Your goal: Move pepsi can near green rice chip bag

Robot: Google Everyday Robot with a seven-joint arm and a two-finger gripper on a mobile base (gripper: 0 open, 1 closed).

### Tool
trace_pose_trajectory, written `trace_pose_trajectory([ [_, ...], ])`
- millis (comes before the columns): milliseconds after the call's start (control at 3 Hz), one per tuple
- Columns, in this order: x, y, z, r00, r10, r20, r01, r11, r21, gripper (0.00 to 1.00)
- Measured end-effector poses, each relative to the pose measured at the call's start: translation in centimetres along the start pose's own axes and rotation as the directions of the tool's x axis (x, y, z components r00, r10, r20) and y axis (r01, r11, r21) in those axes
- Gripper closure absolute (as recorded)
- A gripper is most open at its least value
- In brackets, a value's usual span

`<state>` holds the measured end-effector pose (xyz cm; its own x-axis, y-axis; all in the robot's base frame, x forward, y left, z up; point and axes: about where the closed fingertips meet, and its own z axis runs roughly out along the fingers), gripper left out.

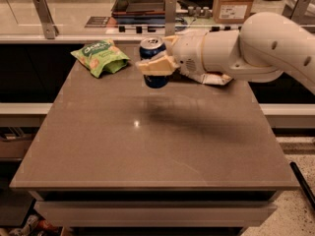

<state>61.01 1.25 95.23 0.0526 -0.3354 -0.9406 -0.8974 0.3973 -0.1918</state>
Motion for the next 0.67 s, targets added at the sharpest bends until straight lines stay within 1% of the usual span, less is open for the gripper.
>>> trace_pose_trajectory([
  [333,0.3,-0.8,3.5,1.000,0.008,0.017,-0.008,0.9999,-0.011,1.00],
  [667,0.5,-1.5,6.6,1.000,-0.006,0.017,0.006,0.9996,-0.026,1.00],
])
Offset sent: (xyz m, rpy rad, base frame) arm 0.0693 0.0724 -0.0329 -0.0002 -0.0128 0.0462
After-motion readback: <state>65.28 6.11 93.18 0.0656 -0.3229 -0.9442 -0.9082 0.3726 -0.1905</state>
